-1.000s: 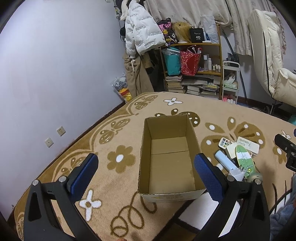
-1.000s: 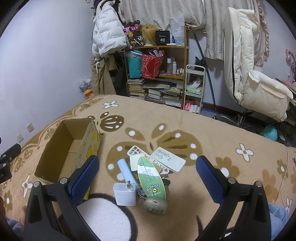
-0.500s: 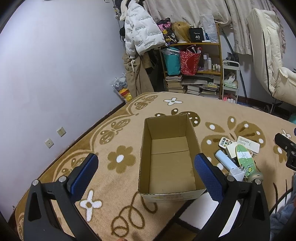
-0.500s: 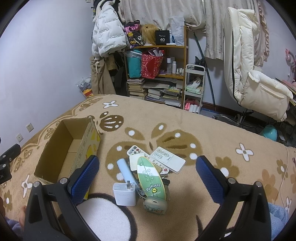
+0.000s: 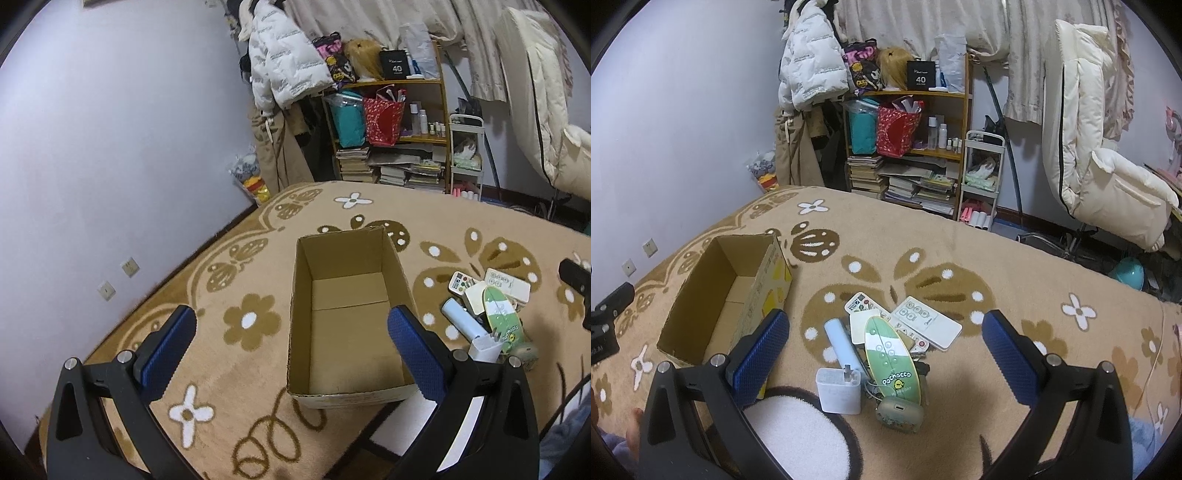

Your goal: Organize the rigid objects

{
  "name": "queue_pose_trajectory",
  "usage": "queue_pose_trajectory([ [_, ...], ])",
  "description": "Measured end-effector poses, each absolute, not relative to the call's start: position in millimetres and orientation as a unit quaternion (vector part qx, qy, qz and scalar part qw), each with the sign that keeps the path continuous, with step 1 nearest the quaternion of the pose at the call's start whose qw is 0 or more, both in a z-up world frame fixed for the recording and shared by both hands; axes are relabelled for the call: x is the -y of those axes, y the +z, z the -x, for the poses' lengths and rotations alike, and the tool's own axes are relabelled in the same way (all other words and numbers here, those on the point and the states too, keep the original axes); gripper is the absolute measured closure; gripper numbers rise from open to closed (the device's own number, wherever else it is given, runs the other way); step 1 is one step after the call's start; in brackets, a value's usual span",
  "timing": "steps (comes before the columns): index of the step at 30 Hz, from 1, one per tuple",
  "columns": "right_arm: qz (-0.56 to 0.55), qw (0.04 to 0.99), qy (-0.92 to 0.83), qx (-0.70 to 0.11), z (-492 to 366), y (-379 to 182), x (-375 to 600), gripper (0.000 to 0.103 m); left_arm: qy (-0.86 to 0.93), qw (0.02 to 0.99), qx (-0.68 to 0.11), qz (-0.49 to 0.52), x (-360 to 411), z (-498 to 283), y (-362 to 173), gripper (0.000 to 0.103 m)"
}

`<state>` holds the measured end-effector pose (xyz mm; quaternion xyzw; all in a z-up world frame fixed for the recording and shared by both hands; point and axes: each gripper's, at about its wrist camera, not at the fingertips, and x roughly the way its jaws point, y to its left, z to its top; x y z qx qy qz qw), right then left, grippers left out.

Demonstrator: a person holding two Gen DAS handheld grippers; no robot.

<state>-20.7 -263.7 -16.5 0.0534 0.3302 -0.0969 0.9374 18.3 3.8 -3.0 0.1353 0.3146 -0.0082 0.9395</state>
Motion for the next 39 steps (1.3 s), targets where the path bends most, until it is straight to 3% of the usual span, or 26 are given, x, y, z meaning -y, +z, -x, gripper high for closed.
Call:
queue_pose_trajectory([
  [13, -0.023, 0.935, -0.091, -0.342, -13.9, -21.3, 254.6, 0.000, -0.015, 0.928, -0.369, -0.060, -28.7, -71.4, -6.0, 0.001],
  [24, -0.027, 0.918, -0.098, -0.382, -41.9, -53.4, 260.1, 0.000, -0.006, 0.895, -0.443, -0.058, -30.6, -116.3, -49.8, 0.001],
  [35, -0.098, 0.886, -0.073, -0.448, -50.8, -97.5, 271.5, 0.000, 0.021, 0.857, -0.510, -0.069, -28.3, -132.7, -93.7, 0.011],
  [39, -0.101, 0.885, -0.048, -0.452, -52.8, -103.5, 264.9, 0.000, 0.028, 0.845, -0.531, -0.060, -33.5, -137.4, -106.5, 0.023],
])
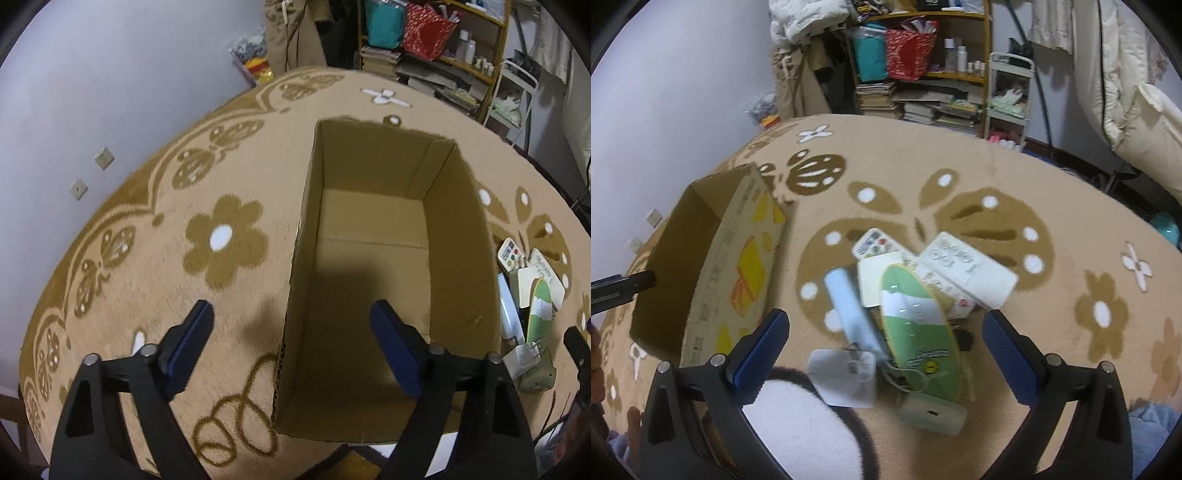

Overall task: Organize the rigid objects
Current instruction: 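Grasp the white power adapter with the right gripper while left gripper clamps box wall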

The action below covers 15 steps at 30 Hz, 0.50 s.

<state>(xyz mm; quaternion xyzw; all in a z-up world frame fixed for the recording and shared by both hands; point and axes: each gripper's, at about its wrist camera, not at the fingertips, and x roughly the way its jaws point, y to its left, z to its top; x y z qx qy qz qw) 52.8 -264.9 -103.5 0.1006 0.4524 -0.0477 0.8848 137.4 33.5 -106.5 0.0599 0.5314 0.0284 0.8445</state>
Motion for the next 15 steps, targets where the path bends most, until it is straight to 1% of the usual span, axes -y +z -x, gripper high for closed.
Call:
queue_pose_trajectory([
  [1, -0.103, 0.884, -0.042, -0.455, -53.7, -106.0, 262.8, 0.000, 0.031, 0.840, -0.538, -0.061, -33.4, -139.0, -110.2, 0.026],
  [3, -0.103, 0.879, -0.033, -0.465, -55.4, -111.2, 257.6, 0.001, 0.036, 0.832, -0.550, -0.064, -34.0, -141.8, -118.1, 0.036],
  [4, -0.101, 0.877, -0.030, -0.468, -56.5, -114.0, 255.8, 0.002, 0.037, 0.829, -0.554, -0.062, -34.2, -142.8, -120.5, 0.038],
  [6, -0.098, 0.874, -0.024, -0.476, -58.4, -118.9, 251.9, 0.005, 0.036, 0.825, -0.561, -0.061, -34.8, -143.3, -123.4, 0.041],
  [8, -0.096, 0.871, -0.016, -0.482, -60.2, -123.1, 248.1, 0.013, 0.046, 0.819, -0.567, -0.072, -35.6, -143.8, -126.2, 0.041],
  [12, -0.104, 0.863, 0.006, -0.494, -63.1, -131.1, 240.5, 0.022, 0.065, 0.807, -0.581, -0.083, -41.8, -146.8, -133.8, 0.042],
  [13, -0.106, 0.861, 0.010, -0.498, -62.7, -132.8, 239.2, 0.023, 0.065, 0.805, -0.585, -0.079, -43.5, -147.5, -135.3, 0.044],
  [14, -0.106, 0.859, 0.013, -0.501, -62.8, -134.8, 237.6, 0.023, 0.064, 0.801, -0.591, -0.075, -44.9, -148.3, -137.2, 0.051],
  [15, -0.103, 0.857, 0.013, -0.505, -62.9, -137.4, 235.2, 0.023, 0.064, 0.798, -0.595, -0.074, -45.9, -148.5, -138.8, 0.053],
])
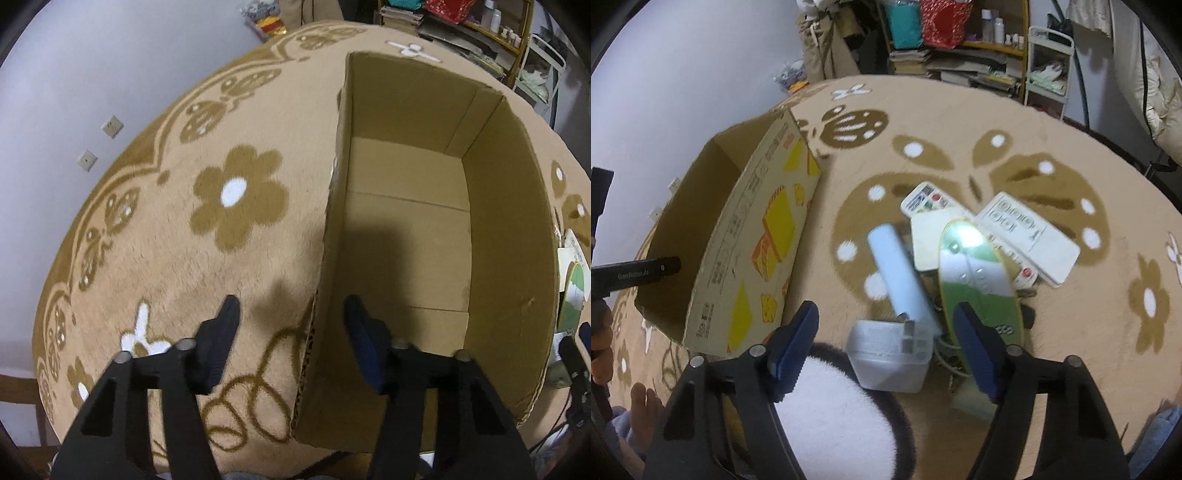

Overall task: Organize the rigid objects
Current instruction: 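Grasp the white power adapter with the right gripper while left gripper clamps box wall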

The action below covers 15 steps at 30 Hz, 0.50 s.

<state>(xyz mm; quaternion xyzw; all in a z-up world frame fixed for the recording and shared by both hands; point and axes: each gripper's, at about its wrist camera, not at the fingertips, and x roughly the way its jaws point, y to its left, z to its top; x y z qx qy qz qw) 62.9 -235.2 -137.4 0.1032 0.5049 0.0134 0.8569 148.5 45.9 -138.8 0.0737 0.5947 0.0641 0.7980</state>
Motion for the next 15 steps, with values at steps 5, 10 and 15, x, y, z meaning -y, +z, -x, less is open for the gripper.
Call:
queue_pose_trajectory([
  [5, -0.076, 0.850, 0.010, -0.521, -64.2, -148.5, 228.1, 0.045, 0.071, 0.788, -0.610, -0.053, -50.8, -149.1, -144.8, 0.054],
  [10, -0.080, 0.847, 0.010, -0.525, -63.9, -149.5, 229.0, 0.047, 0.063, 0.789, -0.608, -0.054, -45.9, -147.7, -143.7, 0.074],
  [15, -0.084, 0.841, 0.009, -0.534, -64.4, -153.5, 227.5, 0.046, 0.057, 0.791, -0.608, -0.035, -47.3, -147.6, -144.2, 0.083],
])
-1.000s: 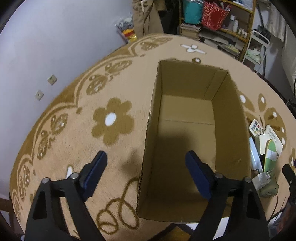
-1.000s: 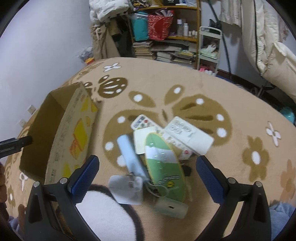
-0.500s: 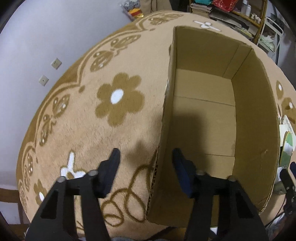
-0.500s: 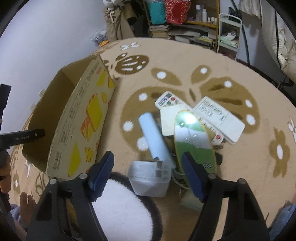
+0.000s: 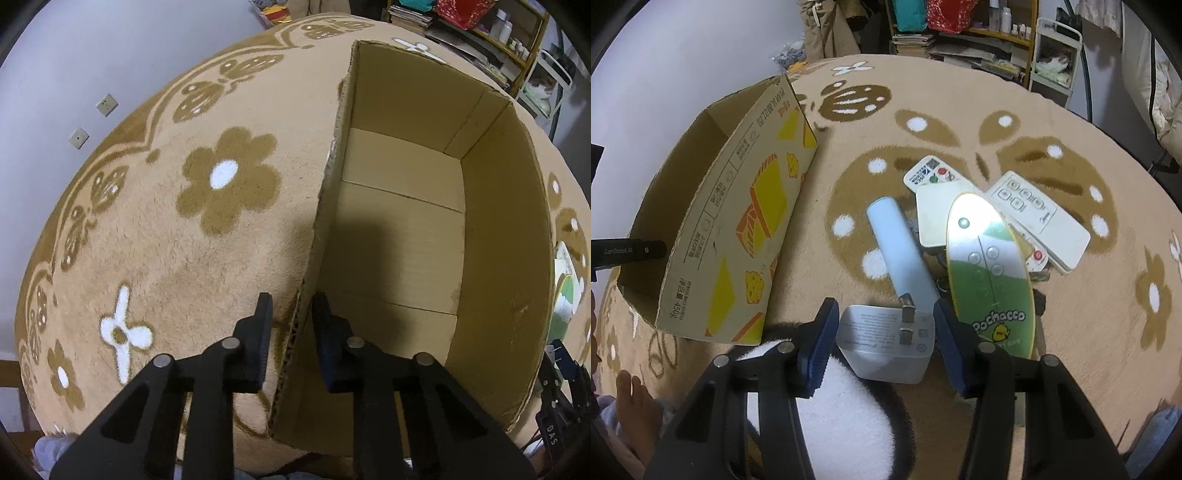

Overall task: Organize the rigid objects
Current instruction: 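Grasp the white power adapter with the right gripper while left gripper clamps box wall, then carry the white adapter into the box and open the right gripper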

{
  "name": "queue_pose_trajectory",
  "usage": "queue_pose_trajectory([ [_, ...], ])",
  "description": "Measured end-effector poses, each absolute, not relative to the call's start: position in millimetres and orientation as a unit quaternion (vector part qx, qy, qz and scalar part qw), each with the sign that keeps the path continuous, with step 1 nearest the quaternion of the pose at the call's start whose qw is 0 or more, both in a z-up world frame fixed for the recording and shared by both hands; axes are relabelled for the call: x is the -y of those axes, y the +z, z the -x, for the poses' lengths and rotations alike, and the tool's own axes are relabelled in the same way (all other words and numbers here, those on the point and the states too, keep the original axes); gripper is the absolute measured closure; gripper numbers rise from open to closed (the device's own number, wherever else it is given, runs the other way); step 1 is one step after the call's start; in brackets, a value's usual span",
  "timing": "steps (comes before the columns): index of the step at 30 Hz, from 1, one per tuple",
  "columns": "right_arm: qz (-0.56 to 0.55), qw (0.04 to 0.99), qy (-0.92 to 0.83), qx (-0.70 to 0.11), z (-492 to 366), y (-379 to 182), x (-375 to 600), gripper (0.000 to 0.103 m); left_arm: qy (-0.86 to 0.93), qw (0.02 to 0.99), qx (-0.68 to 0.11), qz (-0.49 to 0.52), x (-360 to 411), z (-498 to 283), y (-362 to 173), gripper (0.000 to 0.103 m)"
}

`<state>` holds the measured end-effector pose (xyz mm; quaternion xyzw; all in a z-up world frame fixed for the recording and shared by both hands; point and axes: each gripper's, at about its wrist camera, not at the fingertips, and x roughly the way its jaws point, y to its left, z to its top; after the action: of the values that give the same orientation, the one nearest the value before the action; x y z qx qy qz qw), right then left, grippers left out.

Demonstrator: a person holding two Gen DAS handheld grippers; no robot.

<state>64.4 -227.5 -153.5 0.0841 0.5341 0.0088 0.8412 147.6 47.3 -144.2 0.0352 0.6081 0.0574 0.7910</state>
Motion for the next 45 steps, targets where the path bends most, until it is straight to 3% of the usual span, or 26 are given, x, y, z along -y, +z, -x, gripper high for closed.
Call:
queue_pose_trajectory([
  [10, -0.043, 0.838, 0.006, -0.544, -62.9, -159.6, 217.3, 0.047, 0.053, 0.784, -0.618, -0.019, -52.1, -147.6, -145.2, 0.083],
  [29, -0.057, 0.907, 0.026, -0.416, -118.0, -68.9, 210.5, 0.047, 0.040, 0.780, -0.625, -0.025, -49.4, -146.1, -145.3, 0.085],
  [45, -0.074, 0.919, 0.111, -0.372, -136.3, -49.5, 158.5, 0.047, 0.031, 0.778, -0.627, -0.031, -48.0, -145.5, -147.4, 0.089],
])
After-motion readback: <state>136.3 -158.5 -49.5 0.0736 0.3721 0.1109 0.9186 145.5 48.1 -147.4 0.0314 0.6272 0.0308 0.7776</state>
